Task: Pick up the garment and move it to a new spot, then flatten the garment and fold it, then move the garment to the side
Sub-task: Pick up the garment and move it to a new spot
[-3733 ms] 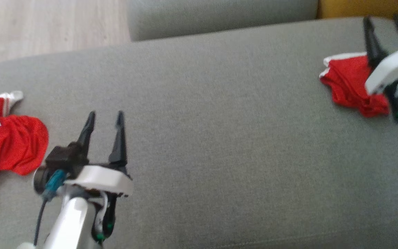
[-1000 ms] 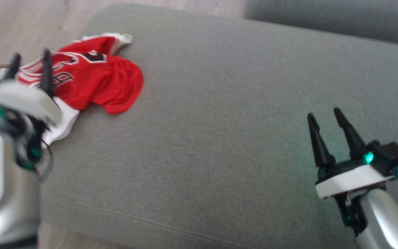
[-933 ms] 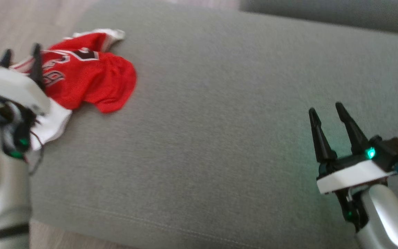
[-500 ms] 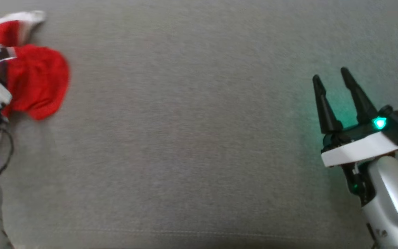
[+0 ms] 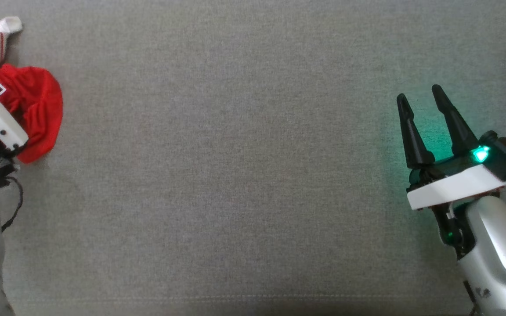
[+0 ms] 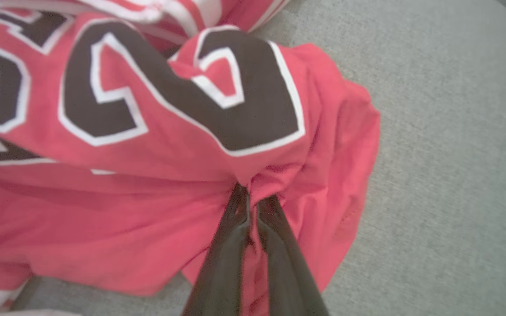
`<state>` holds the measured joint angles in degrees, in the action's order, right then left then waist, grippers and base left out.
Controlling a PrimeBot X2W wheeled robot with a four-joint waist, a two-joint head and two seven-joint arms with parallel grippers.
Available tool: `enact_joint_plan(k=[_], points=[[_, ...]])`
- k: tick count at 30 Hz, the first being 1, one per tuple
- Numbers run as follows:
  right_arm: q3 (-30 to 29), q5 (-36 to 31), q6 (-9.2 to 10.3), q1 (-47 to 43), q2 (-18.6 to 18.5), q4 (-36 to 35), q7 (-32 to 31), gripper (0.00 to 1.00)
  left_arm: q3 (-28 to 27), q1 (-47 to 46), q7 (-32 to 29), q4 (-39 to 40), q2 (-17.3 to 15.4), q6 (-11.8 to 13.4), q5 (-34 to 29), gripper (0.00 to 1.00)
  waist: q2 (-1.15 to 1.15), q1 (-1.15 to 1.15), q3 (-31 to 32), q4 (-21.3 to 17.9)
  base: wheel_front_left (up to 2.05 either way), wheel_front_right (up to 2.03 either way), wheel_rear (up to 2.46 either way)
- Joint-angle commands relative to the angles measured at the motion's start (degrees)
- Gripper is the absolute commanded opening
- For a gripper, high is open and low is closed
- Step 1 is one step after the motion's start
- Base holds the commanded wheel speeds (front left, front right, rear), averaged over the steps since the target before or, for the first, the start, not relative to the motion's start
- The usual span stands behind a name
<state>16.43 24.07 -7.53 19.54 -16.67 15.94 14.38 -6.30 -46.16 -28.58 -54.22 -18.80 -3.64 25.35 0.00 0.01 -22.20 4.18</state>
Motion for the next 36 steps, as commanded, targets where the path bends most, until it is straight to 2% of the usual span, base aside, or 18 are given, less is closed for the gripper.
enact_joint_plan(k=[1,7,13,17,24,30,32,36], points=[[1.06,0.45,0.04,0.31,0.09,-1.09,0.57,1.00,-0.89,-0.79,0.35,1.23,-2.46,-0.64,0.14,0.00,0.00,-0.01,0.89,0.11,0.00,0.00,0.00],[0.86,0.90,0.04,-0.58,1.13,0.07,0.60,1.00,1.47,-1.80,4.81,2.33,-4.67,-1.91,-1.99,0.00,0.00,-0.01,5.28,0.08,0.00,0.00,0.00],[0.34,0.90,0.04,-2.69,3.12,1.09,0.61,1.00,6.58,-3.90,5.82,6.73,-6.55,-3.37,-4.39,0.00,0.00,-0.01,11.20,-0.35,0.00,0.00,0.00],[-0.24,0.72,0.04,-4.36,4.22,1.86,0.61,1.00,11.12,-5.30,5.37,11.91,-6.96,-3.76,-4.67,0.00,0.00,-0.01,14.82,-1.07,0.00,0.00,0.00],[-1.06,0.09,0.04,-5.96,5.38,2.31,0.62,1.00,19.27,-5.66,2.58,25.64,-6.13,-3.83,-0.06,0.00,0.00,-0.01,18.81,-4.33,0.00,0.00,0.00],[-1.34,-0.23,0.04,-6.16,5.68,2.14,0.62,1.00,22.97,-1.84,-1.09,35.84,-1.80,-3.43,3.08,0.00,0.00,-0.01,18.88,-8.65,0.00,0.00,0.00],[-1.29,-0.22,0.04,-5.97,5.76,2.12,0.62,1.00,24.55,0.61,-1.03,38.05,0.80,-2.58,3.34,0.00,0.00,-0.01,18.45,-10.24,0.00,0.00,0.00],[-0.90,0.03,0.04,-5.49,5.99,2.24,0.62,1.00,27.99,6.18,2.20,38.03,8.20,-1.57,4.75,0.00,0.00,-0.01,17.63,-13.38,0.00,0.00,0.00]])
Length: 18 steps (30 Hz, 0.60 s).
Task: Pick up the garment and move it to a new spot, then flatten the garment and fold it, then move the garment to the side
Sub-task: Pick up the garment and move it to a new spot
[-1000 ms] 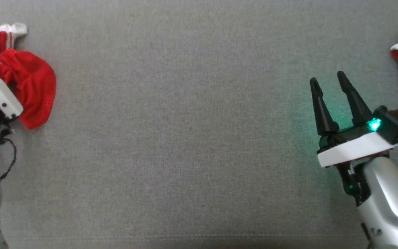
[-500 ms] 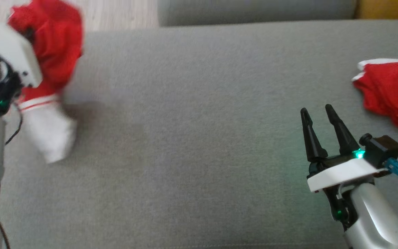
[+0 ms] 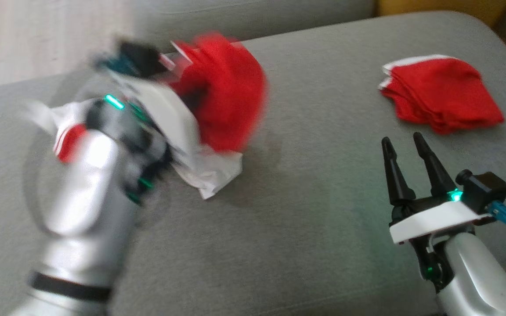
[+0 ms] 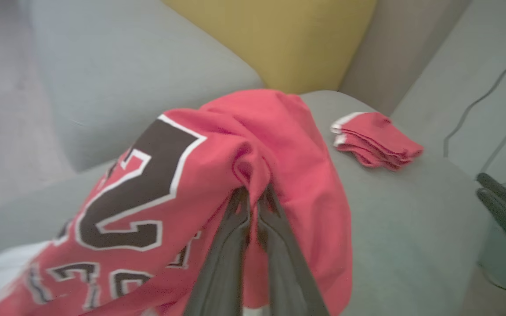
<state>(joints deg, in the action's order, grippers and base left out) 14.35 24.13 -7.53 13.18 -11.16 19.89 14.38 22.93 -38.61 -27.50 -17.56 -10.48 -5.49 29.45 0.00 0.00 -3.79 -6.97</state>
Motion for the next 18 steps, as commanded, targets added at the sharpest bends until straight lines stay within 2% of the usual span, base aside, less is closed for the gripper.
enact_joint_plan(k=[1,2,4,7,8,9,10,14,18], points=[[1.17,-0.03,0.04,0.87,0.48,-1.72,0.62,1.00,-1.24,-1.36,1.12,1.37,-0.13,0.27,0.66,0.00,0.00,0.00,-0.78,-2.23,0.00,0.00,0.00],[1.69,0.12,0.04,1.33,0.64,-1.70,0.62,1.00,0.52,0.51,4.15,-1.09,3.27,0.54,0.59,0.00,0.00,0.00,-1.47,-3.82,0.00,0.00,0.00],[1.96,0.22,0.04,1.62,0.71,-1.69,0.62,1.00,1.34,1.11,5.90,-2.82,4.56,0.58,0.62,0.00,0.00,0.00,-1.84,-4.60,0.00,0.00,0.00],[2.69,0.47,0.04,2.51,0.89,-1.69,0.62,1.00,3.91,1.07,12.40,-8.91,6.88,0.68,0.78,0.00,0.00,0.00,-3.13,-6.60,0.00,0.00,0.00],[3.38,0.65,0.04,3.12,1.06,-1.48,0.62,1.00,6.05,0.19,16.69,-13.83,7.42,0.71,1.21,0.00,0.00,0.00,-3.87,-7.67,0.00,0.00,0.00],[3.81,0.74,0.04,3.44,1.17,-1.39,0.62,1.00,7.54,-0.16,18.07,-16.06,7.51,0.47,2.51,0.18,0.00,0.00,-4.22,-8.18,0.00,0.00,0.00],[4.17,0.87,0.04,3.77,1.23,-1.28,0.62,1.00,9.51,-0.45,19.37,-17.43,7.54,0.20,4.73,1.00,0.00,0.00,-4.50,-8.57,0.00,0.00,0.00],[4.34,1.28,0.04,4.44,1.11,-0.91,0.62,1.00,16.68,-2.77,24.07,-21.00,7.57,0.42,10.98,1.00,0.00,0.00,-5.10,-8.74,0.00,0.00,0.00],[3.12,1.09,0.04,3.64,0.44,-0.56,0.62,1.00,21.20,-5.80,28.79,-22.11,7.58,1.49,13.85,1.00,0.00,0.00,-3.97,-6.51,0.00,0.00,0.00]])
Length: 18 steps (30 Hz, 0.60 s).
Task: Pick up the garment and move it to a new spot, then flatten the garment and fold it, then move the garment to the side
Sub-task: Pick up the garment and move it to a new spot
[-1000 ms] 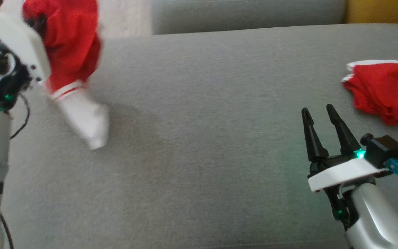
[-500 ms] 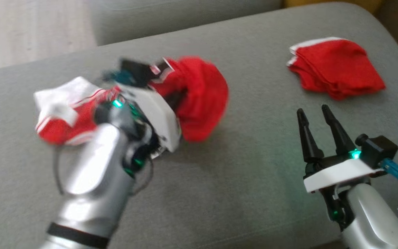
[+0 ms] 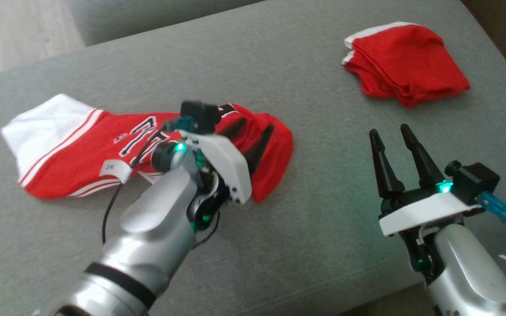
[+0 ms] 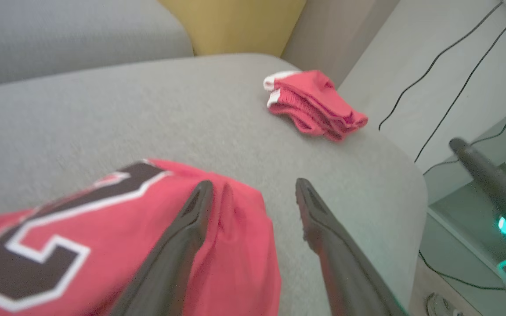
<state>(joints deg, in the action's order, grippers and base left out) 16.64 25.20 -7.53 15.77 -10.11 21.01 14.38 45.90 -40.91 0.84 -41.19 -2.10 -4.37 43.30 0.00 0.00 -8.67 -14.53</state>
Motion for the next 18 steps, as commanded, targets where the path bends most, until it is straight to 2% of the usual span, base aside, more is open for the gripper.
enact_joint_plan(k=[1,5,7,12,18], points=[[0.66,-0.06,0.04,0.83,-0.77,-1.61,0.62,1.00,-1.11,-4.17,1.72,1.28,-0.79,0.65,0.20,1.00,0.00,0.00,1.44,1.78,0.00,0.00,0.00],[-0.53,-0.48,0.04,-0.77,-1.58,-1.72,0.62,1.00,-0.12,-5.72,6.80,1.44,-0.95,1.77,-0.16,1.00,0.00,0.00,4.31,5.96,0.00,0.00,0.00],[-0.91,-0.62,0.04,-1.45,-1.86,-1.87,0.62,1.00,-0.75,-5.52,8.78,2.56,-2.48,2.59,-0.79,1.00,0.00,0.00,5.19,7.47,0.00,0.00,0.00],[-1.72,-0.86,0.04,-3.25,-2.27,-2.34,0.62,1.00,-3.54,-1.77,12.24,9.22,-9.53,7.13,-2.70,1.00,0.00,0.00,6.38,10.05,0.00,0.00,0.00],[-2.29,-0.93,0.04,-5.01,-2.51,-2.99,0.62,1.00,-8.77,9.10,13.90,22.44,-18.30,13.93,-4.45,1.00,0.00,0.00,6.47,11.53,0.00,0.00,0.00]])
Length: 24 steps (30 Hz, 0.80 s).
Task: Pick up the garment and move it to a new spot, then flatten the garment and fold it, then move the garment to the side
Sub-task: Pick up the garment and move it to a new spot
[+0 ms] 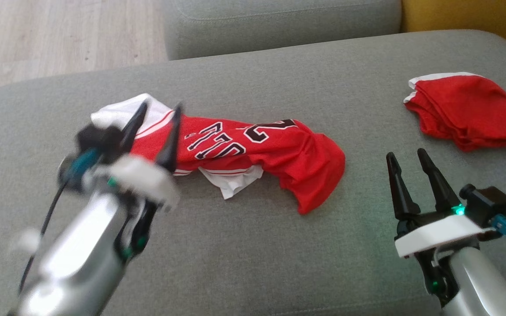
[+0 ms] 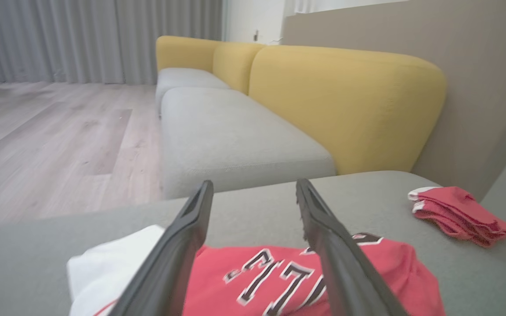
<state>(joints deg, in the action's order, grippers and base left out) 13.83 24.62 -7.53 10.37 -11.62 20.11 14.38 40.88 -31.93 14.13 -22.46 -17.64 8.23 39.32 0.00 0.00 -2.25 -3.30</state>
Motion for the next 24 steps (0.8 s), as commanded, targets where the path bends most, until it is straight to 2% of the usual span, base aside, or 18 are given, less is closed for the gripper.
enact_joint_plan(k=[1,3,6,11,15,24], points=[[0.46,-0.32,0.04,0.20,-1.10,-2.22,0.62,1.00,-5.01,2.33,0.71,5.91,-3.91,2.56,-0.74,1.00,0.00,0.00,0.02,0.41,0.00,0.00,0.00],[0.41,-0.31,0.04,-0.23,-1.26,-2.45,0.62,1.00,-8.19,6.84,0.81,10.51,-5.52,5.30,-2.18,1.00,0.00,0.00,0.11,0.56,0.00,0.00,0.00],[0.56,-0.49,0.04,-1.30,-1.25,-2.76,0.62,1.00,-12.53,14.56,0.84,16.49,-6.15,8.43,-6.11,1.00,0.00,0.00,0.64,0.80,0.00,0.00,0.00],[0.47,-0.87,0.04,-3.31,-1.45,-4.10,0.62,1.00,-17.67,23.28,0.85,21.89,-3.61,9.92,-10.82,1.00,0.00,0.00,1.22,1.46,0.00,0.00,0.00],[-0.49,-1.02,0.04,-4.59,-1.34,-5.40,0.62,1.00,-21.80,29.06,0.85,24.17,-0.30,10.02,-14.32,1.00,0.00,0.00,1.41,1.52,0.00,0.00,0.00],[-1.24,-1.92,0.04,-4.92,-1.02,-6.13,0.18,1.00,-26.38,32.04,0.86,22.89,4.06,6.37,-17.94,1.00,0.00,0.00,1.00,1.52,0.00,0.00,0.00]])
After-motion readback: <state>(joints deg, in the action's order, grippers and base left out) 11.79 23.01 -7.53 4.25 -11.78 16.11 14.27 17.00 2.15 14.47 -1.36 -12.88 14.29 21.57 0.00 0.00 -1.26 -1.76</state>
